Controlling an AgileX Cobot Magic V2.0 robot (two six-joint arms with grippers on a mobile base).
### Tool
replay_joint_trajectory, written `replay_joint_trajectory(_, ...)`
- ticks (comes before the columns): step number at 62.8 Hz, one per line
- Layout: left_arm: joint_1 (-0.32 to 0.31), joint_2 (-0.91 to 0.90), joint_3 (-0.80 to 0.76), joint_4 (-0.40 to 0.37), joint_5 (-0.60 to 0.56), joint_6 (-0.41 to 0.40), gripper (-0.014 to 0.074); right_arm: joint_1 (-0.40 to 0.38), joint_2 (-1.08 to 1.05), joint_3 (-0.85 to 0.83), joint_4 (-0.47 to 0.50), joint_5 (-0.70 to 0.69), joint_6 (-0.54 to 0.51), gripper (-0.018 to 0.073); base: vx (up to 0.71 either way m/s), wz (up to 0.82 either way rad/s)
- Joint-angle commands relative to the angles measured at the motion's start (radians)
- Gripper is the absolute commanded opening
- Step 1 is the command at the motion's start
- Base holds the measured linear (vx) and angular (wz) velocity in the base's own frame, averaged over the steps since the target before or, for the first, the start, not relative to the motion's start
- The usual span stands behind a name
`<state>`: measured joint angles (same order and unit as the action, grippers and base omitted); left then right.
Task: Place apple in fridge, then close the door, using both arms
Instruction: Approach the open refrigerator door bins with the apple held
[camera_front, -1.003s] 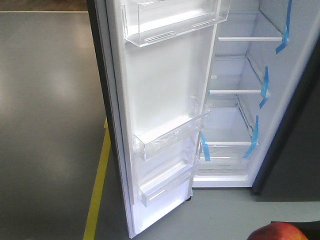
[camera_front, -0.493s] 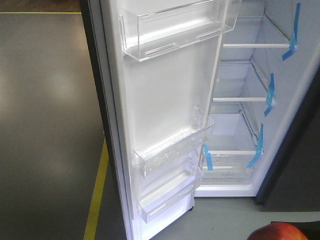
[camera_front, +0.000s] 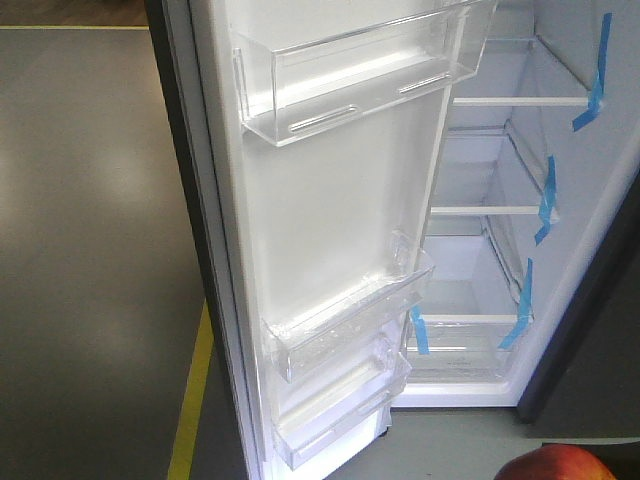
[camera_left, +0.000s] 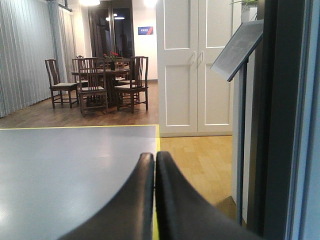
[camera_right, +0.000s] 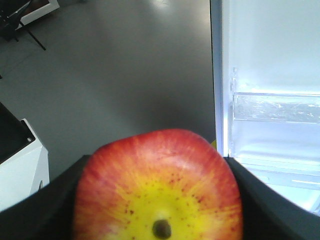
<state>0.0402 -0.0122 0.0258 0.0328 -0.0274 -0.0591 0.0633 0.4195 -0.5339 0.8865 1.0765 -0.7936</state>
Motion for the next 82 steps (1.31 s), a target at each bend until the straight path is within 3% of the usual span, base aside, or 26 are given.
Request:
replay_joint_trajectory(1,-0.001,-0.013,0.021,-0.010,-0.071,-0.009,-0.0006,-0.001,0.007,-0.027,0.058,-0.037,-0.009,0.0419,0.07,0.00)
replay_joint_trajectory(82,-0.001,-0.013,0.021,-0.010,-0.071,-0.009,-0.0006,-0.001,0.007,-0.027,0.058,-0.034,-0.009,0.0419,0.05,0.00)
